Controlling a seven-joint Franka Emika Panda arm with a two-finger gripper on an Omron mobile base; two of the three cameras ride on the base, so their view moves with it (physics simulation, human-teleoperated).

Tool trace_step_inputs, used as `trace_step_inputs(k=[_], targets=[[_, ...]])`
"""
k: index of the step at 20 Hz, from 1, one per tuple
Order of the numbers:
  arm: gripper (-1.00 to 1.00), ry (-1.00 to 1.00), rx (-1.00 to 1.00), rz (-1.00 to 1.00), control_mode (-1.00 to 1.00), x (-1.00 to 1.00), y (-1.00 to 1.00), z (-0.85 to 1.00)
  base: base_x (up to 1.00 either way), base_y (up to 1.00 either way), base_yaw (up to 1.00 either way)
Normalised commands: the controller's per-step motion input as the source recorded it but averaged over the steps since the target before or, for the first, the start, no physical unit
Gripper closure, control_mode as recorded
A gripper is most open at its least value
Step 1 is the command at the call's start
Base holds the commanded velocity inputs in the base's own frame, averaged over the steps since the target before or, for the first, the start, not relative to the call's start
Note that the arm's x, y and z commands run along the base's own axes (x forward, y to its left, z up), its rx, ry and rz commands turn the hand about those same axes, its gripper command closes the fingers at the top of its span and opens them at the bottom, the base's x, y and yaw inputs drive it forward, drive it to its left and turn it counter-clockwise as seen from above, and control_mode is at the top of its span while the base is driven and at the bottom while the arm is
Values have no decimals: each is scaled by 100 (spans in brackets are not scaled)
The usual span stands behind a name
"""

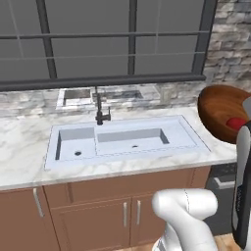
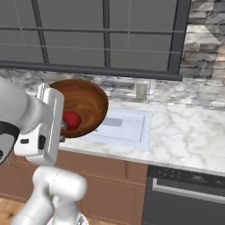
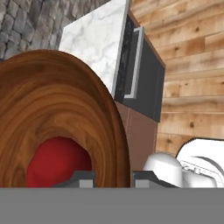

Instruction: Pick the tomato from the cabinet and place it in the bowl. Then pick the bowl and place it in the sink. Then turn on the sink facuet.

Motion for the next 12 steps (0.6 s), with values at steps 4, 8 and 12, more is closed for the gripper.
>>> trace_step_inputs(k=[4, 8, 12], targets=[[100, 0, 0, 0, 100, 0, 0, 0, 33, 0, 0], [100, 0, 0, 0, 100, 0, 0, 0, 13, 9, 2], [100, 0, 0, 0, 100, 0, 0, 0, 2, 37, 9]])
